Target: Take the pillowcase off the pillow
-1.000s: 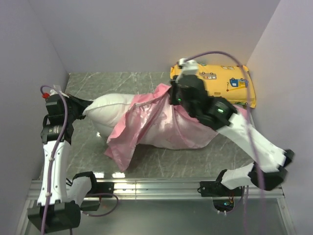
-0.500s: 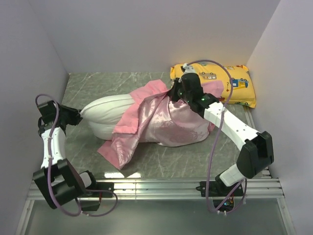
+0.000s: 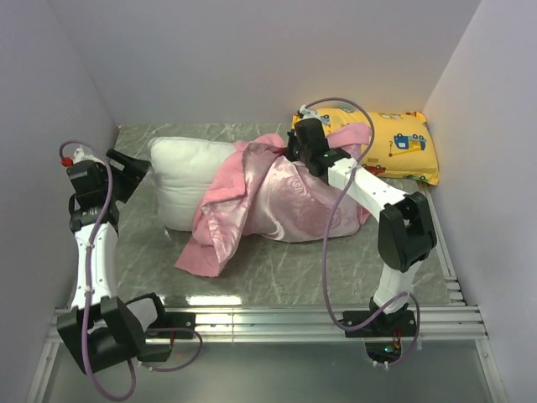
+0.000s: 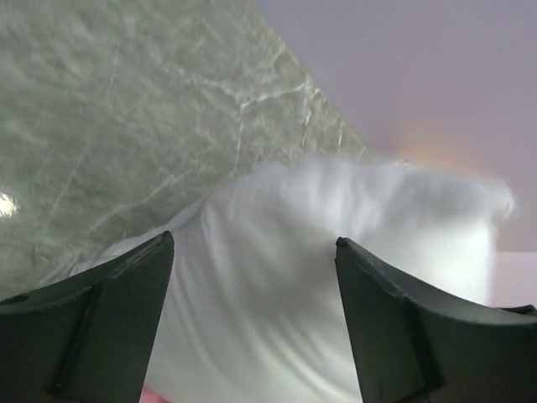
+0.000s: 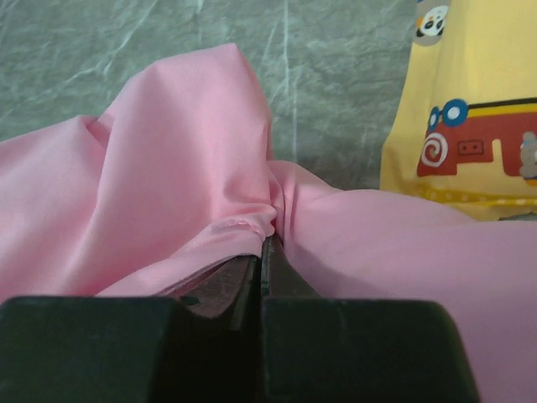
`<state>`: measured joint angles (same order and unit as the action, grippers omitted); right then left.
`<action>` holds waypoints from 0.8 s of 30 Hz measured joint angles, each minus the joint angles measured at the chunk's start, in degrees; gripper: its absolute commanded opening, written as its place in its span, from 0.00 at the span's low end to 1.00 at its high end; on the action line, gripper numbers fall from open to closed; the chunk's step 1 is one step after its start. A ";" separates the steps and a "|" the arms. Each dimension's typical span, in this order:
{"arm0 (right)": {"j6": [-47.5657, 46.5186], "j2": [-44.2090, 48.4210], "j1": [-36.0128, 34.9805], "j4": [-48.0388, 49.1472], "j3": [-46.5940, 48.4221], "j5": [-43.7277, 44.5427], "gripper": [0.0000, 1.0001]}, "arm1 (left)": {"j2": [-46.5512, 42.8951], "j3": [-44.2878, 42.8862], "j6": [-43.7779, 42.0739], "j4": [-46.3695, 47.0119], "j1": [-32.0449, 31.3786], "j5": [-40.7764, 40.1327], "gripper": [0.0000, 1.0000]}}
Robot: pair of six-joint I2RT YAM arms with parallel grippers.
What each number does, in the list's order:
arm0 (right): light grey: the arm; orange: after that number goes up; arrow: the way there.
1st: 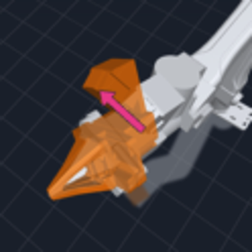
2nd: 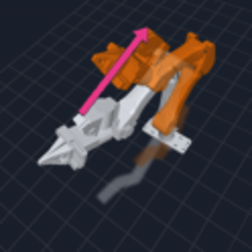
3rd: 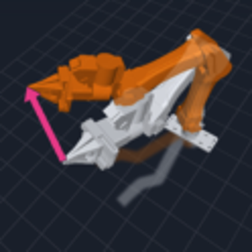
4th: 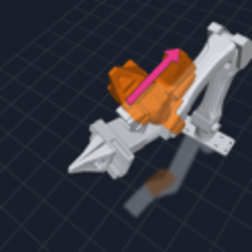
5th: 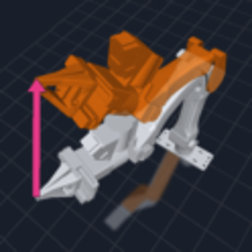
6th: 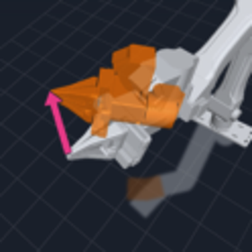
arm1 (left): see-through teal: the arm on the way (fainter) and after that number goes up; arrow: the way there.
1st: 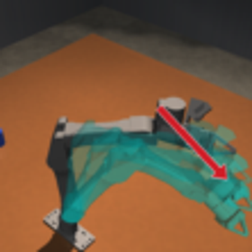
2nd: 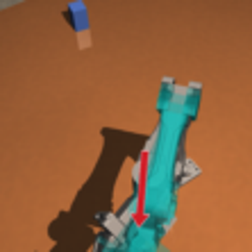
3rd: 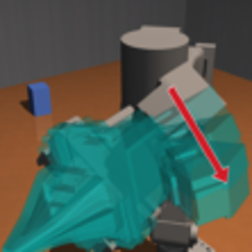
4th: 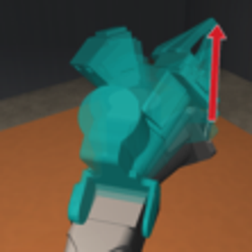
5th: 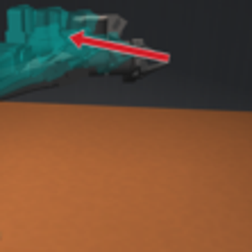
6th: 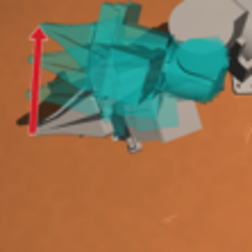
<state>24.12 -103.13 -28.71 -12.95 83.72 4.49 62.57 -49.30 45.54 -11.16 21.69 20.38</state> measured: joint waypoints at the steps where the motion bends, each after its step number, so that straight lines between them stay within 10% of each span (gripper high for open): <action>1: -0.04 -0.61 0.00 0.22 0.35 0.44 0.00 | -1.44 -0.85 -1.11 -0.72 -1.18 -1.60 0.85; 11: -0.57 -3.23 -0.02 -0.02 2.38 3.56 0.00 | -10.67 1.31 -6.58 -4.26 -13.51 -11.30 0.98; 19: -1.90 -4.33 -1.64 -2.91 4.76 5.38 0.00 | 1.86 6.27 -3.78 0.37 -20.20 -11.17 0.99; 22: -2.36 -4.33 -1.84 -3.32 4.81 5.84 0.00 | 4.74 6.45 -0.66 5.07 -20.52 -11.15 0.63; 23: -2.54 -4.33 -1.97 -3.61 4.83 6.10 0.00 | 5.70 6.54 0.52 6.64 -20.52 -11.13 0.15; 24: -2.64 -4.33 -2.12 -3.98 4.90 6.43 0.00 | 6.62 6.54 1.55 7.82 -20.55 -11.04 0.00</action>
<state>21.47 -107.46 -30.83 -16.93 88.62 10.92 69.19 -42.76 47.09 -3.33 1.15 9.34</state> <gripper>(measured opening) 0.011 0.607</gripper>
